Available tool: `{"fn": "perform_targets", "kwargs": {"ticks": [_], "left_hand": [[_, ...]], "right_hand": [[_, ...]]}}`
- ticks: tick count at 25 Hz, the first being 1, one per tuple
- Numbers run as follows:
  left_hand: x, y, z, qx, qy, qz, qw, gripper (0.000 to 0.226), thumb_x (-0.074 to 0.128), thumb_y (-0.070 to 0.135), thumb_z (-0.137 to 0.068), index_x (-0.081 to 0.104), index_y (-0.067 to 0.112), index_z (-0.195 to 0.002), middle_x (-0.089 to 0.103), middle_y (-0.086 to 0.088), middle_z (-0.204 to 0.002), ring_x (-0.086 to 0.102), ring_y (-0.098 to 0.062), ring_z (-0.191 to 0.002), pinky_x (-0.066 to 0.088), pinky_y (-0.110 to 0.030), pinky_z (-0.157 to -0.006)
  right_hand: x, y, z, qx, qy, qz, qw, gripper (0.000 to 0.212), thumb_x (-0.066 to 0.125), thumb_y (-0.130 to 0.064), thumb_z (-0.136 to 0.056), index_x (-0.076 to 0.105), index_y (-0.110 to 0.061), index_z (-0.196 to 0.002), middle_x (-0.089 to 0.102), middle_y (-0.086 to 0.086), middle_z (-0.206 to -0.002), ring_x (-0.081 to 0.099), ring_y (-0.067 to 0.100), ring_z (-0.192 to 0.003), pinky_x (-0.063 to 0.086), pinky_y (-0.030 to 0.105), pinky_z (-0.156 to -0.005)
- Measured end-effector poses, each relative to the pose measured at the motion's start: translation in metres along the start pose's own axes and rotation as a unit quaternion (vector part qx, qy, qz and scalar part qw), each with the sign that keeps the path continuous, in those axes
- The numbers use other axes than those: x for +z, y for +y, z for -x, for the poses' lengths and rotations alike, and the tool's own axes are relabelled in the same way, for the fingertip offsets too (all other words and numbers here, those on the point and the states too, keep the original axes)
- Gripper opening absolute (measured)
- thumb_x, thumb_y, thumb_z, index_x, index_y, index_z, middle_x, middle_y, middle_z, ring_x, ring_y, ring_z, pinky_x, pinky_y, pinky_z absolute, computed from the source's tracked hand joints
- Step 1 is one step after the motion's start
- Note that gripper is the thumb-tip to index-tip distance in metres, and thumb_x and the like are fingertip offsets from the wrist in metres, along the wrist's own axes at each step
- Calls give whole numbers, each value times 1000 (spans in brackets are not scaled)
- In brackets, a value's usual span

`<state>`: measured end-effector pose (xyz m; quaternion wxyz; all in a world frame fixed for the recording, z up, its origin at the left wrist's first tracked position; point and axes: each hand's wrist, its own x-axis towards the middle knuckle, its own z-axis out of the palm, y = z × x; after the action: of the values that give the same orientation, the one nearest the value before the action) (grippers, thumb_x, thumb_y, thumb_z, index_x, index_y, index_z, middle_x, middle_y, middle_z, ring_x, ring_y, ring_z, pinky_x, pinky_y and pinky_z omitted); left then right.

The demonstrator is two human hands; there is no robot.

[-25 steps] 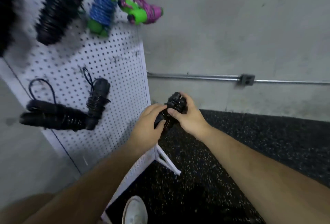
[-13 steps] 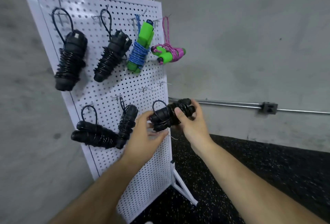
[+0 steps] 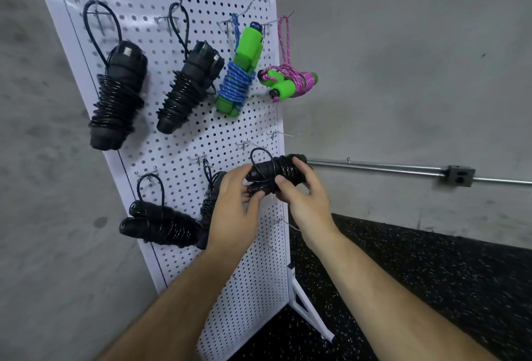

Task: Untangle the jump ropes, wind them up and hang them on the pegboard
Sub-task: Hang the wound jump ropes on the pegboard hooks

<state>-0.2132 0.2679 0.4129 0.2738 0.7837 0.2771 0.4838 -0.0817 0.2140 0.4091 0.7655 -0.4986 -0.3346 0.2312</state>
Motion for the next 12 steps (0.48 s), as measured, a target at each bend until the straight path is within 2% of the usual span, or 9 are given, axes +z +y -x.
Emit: {"fn": "perform_targets", "kwargs": {"ticks": [3, 6, 10, 12], "left_hand": [[6, -4, -9, 34, 1, -9, 999, 49, 59, 9, -100, 47, 24, -145, 44, 11, -140, 50, 16, -112, 42, -3, -89], [10, -8, -20, 41, -2, -17, 999, 50, 58, 10, -101, 46, 24, -147, 41, 16, -142, 47, 15, -118, 42, -4, -95], [15, -24, -32, 28, -4, -65, 997, 52, 54, 14, -103, 40, 22, -153, 37, 12, -151, 44, -2, -134, 43, -28, -113], [17, -32, -34, 14, -15, -108, 994, 53, 51, 14, -104, 36, 18, -155, 34, 7, -156, 38, -7, -141, 34, -29, -119]], "right_hand": [[5, 6, -8, 5, 17, -45, 999, 49, 74, -14, -90, 61, -35, -132, 70, -4, -116, 73, 14, -98, 57, 38, -96], [8, 12, -19, 3, 31, -71, 997, 48, 73, -13, -90, 62, -35, -131, 71, 3, -118, 72, 19, -104, 57, 38, -96], [15, 23, -31, 18, 14, -53, 998, 51, 73, -18, -92, 56, -31, -139, 68, -4, -119, 71, 12, -105, 57, 34, -95], [19, 31, -33, 32, 4, -31, 999, 54, 72, -21, -93, 53, -30, -143, 65, -9, -120, 69, 8, -105, 57, 30, -95]]}}
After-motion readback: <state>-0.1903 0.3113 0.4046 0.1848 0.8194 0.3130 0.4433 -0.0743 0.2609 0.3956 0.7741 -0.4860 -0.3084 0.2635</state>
